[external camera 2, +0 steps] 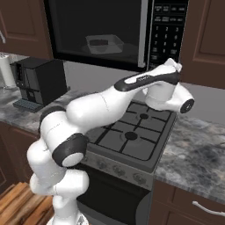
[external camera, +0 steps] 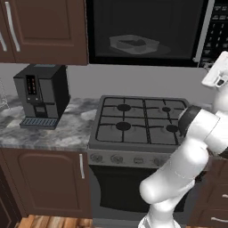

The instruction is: Place the tupperware containing the steak and onion meal in the microwave. Close the microwave door and press the start button to reheat the meal.

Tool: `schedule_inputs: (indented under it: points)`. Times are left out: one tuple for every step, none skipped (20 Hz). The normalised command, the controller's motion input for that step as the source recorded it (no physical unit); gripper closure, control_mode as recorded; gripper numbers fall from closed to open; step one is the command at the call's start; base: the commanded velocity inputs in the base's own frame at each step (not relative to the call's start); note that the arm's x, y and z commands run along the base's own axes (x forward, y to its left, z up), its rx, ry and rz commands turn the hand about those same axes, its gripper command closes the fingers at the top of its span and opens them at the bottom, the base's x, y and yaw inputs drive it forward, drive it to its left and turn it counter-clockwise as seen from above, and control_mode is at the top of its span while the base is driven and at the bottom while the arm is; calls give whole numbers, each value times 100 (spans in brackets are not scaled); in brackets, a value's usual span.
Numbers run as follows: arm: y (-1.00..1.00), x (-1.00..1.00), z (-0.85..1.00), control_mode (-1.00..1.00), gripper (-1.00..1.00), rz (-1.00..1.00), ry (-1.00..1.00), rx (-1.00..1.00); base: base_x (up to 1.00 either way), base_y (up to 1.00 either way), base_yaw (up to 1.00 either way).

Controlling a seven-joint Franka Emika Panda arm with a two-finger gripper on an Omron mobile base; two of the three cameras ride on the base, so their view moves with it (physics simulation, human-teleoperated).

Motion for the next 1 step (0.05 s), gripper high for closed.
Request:
schedule_inputs:
  points:
    - [18,49,-14,-100,100,-28,-14,-17,0,0,0]
